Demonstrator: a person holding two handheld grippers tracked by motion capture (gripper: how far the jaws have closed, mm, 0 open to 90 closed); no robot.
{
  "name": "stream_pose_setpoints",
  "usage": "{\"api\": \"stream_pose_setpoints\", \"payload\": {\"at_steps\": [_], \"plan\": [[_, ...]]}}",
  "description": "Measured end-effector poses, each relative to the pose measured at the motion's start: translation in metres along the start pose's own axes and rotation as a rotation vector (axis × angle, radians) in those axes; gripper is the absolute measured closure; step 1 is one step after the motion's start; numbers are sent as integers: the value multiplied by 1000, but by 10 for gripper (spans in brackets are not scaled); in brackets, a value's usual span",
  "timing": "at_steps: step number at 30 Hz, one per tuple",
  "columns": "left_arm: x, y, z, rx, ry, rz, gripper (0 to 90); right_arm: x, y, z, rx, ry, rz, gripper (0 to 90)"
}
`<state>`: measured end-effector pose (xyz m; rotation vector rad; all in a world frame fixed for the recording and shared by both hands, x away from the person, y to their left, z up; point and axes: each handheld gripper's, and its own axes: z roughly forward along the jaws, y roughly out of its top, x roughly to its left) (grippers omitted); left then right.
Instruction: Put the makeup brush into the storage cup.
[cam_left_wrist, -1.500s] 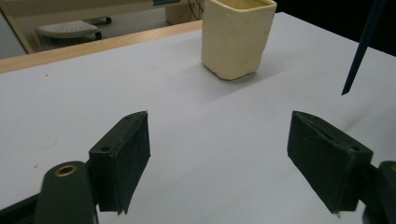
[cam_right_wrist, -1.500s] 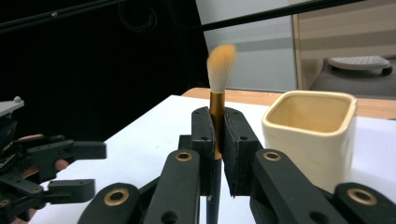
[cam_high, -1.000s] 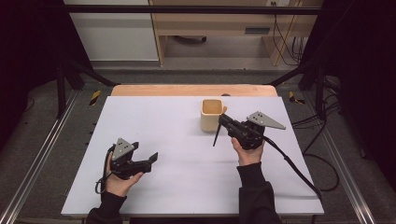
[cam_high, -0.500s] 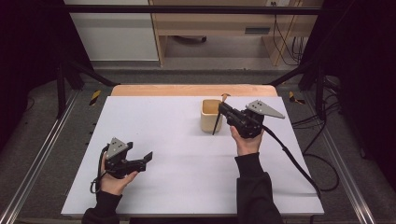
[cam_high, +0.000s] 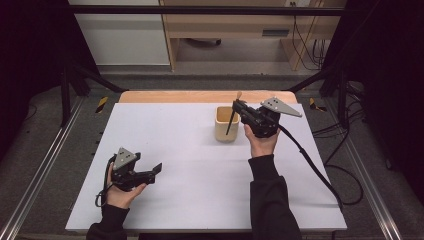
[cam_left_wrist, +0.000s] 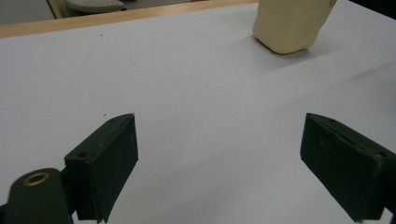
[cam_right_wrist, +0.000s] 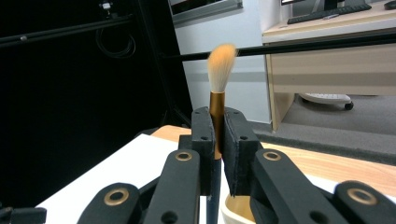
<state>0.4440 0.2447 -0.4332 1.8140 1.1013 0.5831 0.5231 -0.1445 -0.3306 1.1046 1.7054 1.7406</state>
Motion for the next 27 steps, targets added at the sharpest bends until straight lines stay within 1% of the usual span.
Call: {"api": "stream_pose_setpoints", "payload": {"at_steps": [10, 14, 19, 27], "plan": [[1, 0, 0, 2, 1, -1, 104, 0, 9, 14, -16, -13, -8, 839], [1, 0, 0, 2, 0, 0, 104, -2, 10, 18, -17, -20, 3, 839], [2, 0, -1, 2, 2, -1, 103, -4, 12, 23, -19, -25, -3, 839], [3, 0, -1, 1, 4, -2, 103, -8, 18, 31, -25, -40, 10, 839]]}}
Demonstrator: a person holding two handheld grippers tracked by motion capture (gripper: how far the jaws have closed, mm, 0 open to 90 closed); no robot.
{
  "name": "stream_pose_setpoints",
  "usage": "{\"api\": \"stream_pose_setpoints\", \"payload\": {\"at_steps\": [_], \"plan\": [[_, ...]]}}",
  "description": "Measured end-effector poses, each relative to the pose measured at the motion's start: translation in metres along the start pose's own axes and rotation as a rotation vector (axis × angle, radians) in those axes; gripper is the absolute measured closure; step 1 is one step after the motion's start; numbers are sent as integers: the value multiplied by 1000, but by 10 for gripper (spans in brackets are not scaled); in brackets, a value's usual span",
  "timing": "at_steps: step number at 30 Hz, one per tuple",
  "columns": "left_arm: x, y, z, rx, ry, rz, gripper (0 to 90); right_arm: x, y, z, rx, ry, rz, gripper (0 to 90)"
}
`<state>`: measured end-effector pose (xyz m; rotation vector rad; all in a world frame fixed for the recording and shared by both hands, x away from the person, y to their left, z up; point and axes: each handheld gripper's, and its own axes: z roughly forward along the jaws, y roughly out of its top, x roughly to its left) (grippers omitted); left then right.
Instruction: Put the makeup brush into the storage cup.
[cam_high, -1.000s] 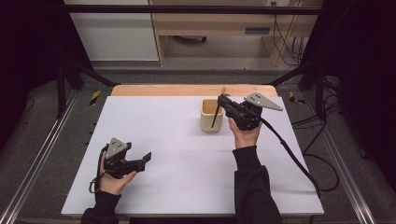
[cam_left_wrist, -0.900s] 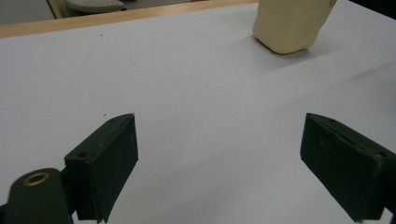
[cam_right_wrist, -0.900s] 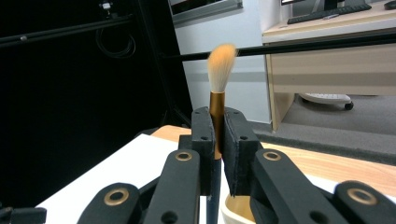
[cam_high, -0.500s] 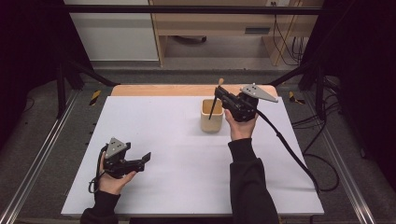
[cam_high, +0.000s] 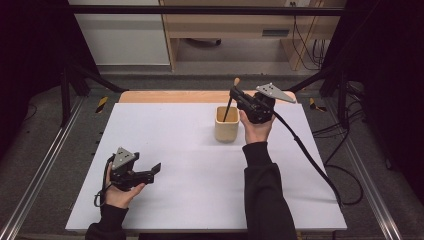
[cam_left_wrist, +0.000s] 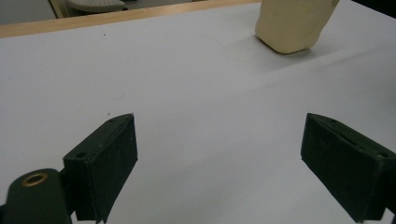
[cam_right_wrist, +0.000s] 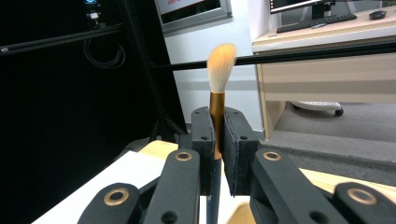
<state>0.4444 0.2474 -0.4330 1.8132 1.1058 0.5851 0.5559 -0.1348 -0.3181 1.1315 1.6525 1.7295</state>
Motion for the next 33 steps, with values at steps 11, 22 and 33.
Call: {"api": "stream_pose_setpoints", "payload": {"at_steps": [11, 22, 33], "plan": [[0, 0, 0, 2, -2, 4, 102, -4, 4, 14, 2, -32, -6, 839], [1, 0, -1, -1, -4, 4, 101, -13, -1, 28, 14, -65, -4, 839], [1, 1, -2, -4, -3, 5, 101, -16, -13, 41, 54, -88, -11, 838]]}}
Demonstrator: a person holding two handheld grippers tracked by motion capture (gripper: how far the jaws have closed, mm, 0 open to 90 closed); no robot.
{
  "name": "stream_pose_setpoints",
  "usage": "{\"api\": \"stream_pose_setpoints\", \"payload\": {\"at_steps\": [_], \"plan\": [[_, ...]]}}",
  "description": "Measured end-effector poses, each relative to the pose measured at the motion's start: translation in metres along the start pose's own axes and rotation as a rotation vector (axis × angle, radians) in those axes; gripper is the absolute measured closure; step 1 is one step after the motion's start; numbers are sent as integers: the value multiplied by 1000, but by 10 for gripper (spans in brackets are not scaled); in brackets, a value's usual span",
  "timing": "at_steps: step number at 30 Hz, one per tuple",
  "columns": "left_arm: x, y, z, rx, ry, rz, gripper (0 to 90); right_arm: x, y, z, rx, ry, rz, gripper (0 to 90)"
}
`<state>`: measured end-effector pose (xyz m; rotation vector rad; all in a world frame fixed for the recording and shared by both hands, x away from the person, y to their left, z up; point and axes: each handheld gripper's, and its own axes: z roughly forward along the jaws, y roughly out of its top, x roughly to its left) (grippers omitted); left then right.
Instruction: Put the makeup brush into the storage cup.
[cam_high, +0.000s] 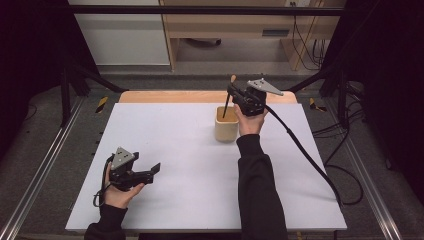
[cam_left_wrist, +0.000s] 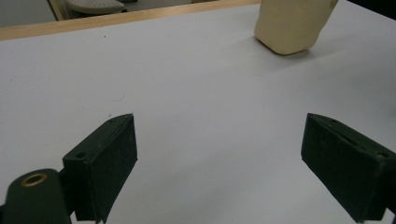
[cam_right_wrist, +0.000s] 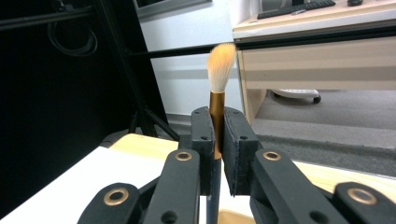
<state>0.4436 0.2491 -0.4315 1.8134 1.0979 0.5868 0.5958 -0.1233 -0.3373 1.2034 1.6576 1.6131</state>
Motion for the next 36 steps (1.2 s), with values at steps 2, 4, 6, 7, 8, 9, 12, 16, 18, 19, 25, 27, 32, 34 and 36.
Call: {"api": "stream_pose_setpoints", "payload": {"at_steps": [2, 4, 6, 7, 8, 9, 12, 16, 18, 19, 25, 27, 32, 34, 36], "plan": [[0, 0, 0, -1, 0, -1, 101, -1, -2, 2, 4, -5, 0, 838], [0, 0, 0, 0, 0, -1, 101, -2, -4, 4, 12, -10, -5, 838], [0, 0, 0, 0, 0, -1, 101, -2, -6, 6, 16, -14, -1, 838], [0, 0, 0, 0, 0, -2, 101, -3, -7, 7, 18, -17, -5, 838], [0, 0, 0, 0, 0, -2, 101, -3, -8, 7, 20, -18, -3, 838], [0, 0, 0, -1, 0, -2, 101, -3, -9, 8, 23, -20, -4, 838], [0, 0, 0, 0, 0, 1, 101, -3, -12, 10, 32, -25, -4, 838], [0, 0, 0, 0, 1, 0, 101, -5, -15, 11, 40, -30, -1, 838], [0, 0, 0, 0, 1, 0, 101, -5, -17, 12, 45, -33, -1, 838], [0, 0, 0, 1, 1, 1, 101, -6, -18, 12, 48, -36, -4, 838], [0, 0, 0, 2, 1, 2, 101, -7, -24, 14, 63, -42, -8, 838], [0, 0, 0, 2, 1, 2, 101, -8, -26, 14, 68, -47, -4, 838], [0, 0, 1, 4, 1, 3, 101, -10, -32, 15, 87, -56, 0, 838], [0, 0, 1, 4, 2, 2, 101, -11, -34, 16, 93, -60, 2, 837], [-1, 0, 1, 4, 2, 2, 101, -11, -36, 16, 100, -62, -4, 837]]}}
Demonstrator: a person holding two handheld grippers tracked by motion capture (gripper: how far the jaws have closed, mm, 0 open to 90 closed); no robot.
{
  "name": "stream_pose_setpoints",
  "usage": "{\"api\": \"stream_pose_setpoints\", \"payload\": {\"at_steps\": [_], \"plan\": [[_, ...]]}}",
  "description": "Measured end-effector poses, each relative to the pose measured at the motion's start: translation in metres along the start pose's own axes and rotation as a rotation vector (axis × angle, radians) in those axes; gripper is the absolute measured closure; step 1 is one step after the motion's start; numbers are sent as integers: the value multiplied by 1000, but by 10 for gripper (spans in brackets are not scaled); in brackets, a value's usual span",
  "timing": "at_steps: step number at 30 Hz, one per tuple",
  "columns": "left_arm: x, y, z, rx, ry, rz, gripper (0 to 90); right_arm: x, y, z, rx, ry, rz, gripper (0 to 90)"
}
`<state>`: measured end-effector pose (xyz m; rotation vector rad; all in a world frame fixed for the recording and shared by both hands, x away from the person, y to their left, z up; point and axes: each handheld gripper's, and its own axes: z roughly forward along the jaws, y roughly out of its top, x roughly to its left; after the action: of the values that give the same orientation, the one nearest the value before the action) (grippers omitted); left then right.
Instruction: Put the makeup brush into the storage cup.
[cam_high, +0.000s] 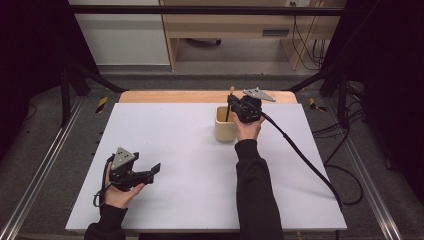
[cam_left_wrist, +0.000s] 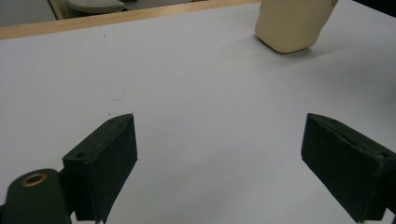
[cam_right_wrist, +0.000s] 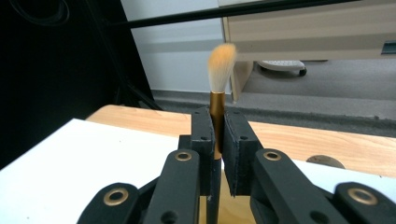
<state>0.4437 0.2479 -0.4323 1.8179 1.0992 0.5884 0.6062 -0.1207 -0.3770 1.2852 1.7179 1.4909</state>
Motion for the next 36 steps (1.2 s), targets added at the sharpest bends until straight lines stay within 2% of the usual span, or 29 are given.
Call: {"api": "stream_pose_setpoints", "payload": {"at_steps": [10, 20, 24, 32, 36], "plan": [[-1, 0, 1, 4, -1, 5, 101, 2, -6, 1, 29, -3, -6, 834], [-1, -1, 2, 10, 0, 7, 101, -4, -14, 0, 55, -23, -2, 831], [-1, -1, 2, 10, 0, 6, 101, -5, -15, 0, 68, -30, -13, 800], [-1, -1, 2, 11, -1, 8, 101, -4, -12, -6, 70, -47, -25, 621], [-1, -1, 2, 11, -1, 8, 101, -4, -11, -13, 68, -37, -59, 461]]}}
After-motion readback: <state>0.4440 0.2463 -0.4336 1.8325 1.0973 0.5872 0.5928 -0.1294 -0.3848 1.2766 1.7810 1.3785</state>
